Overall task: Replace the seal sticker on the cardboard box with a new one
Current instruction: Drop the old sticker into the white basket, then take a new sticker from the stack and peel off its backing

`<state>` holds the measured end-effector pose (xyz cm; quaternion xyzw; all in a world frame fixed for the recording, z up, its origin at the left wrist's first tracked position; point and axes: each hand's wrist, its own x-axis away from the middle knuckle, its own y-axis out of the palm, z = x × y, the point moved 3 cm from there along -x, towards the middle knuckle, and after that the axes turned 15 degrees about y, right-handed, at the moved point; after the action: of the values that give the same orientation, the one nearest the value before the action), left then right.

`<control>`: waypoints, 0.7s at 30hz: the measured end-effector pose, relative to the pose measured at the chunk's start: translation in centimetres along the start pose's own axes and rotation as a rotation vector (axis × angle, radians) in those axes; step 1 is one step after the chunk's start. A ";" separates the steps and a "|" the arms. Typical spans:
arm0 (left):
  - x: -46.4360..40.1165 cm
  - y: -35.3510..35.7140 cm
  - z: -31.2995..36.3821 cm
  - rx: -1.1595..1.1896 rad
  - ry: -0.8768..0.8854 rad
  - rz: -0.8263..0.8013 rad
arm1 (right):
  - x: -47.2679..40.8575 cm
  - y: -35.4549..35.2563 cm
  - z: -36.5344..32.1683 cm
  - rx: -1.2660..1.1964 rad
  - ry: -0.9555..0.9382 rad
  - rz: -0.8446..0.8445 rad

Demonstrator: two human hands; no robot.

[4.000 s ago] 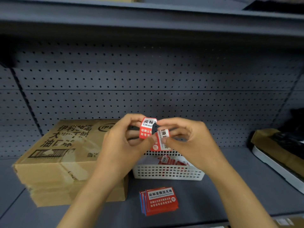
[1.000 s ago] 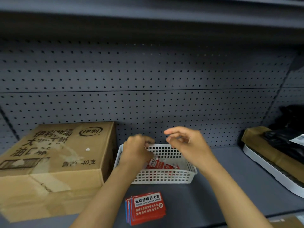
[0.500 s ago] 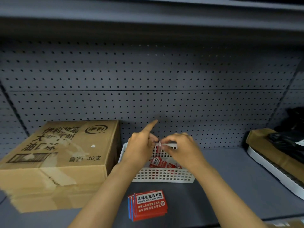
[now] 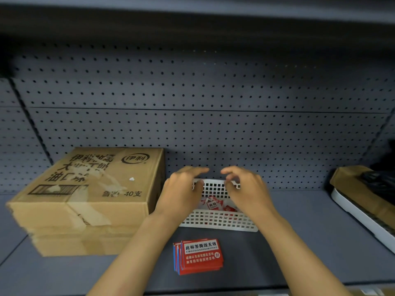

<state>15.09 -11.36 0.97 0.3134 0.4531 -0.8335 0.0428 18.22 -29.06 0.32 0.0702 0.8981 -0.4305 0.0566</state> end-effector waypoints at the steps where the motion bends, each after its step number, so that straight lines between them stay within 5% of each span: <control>1: 0.4 -0.1 0.0 0.005 0.010 0.012 | 0.5 0.2 -0.3 -0.014 -0.008 -0.017; 7: 3.4 0.4 0.3 0.023 0.021 0.085 | 3.8 1.7 -1.2 0.078 0.008 -0.117; 16: 10.6 3.4 -0.2 0.037 -0.004 -0.130 | 9.2 4.7 1.5 0.318 0.061 -0.199; 21: 12.1 3.8 -0.6 0.007 0.018 -0.122 | 10.0 6.1 2.8 0.367 0.093 -0.286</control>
<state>7.05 -10.54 -8.90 0.2929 0.4687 -0.8333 -0.0133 9.58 -26.72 -7.73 -0.0292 0.8072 -0.5865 -0.0601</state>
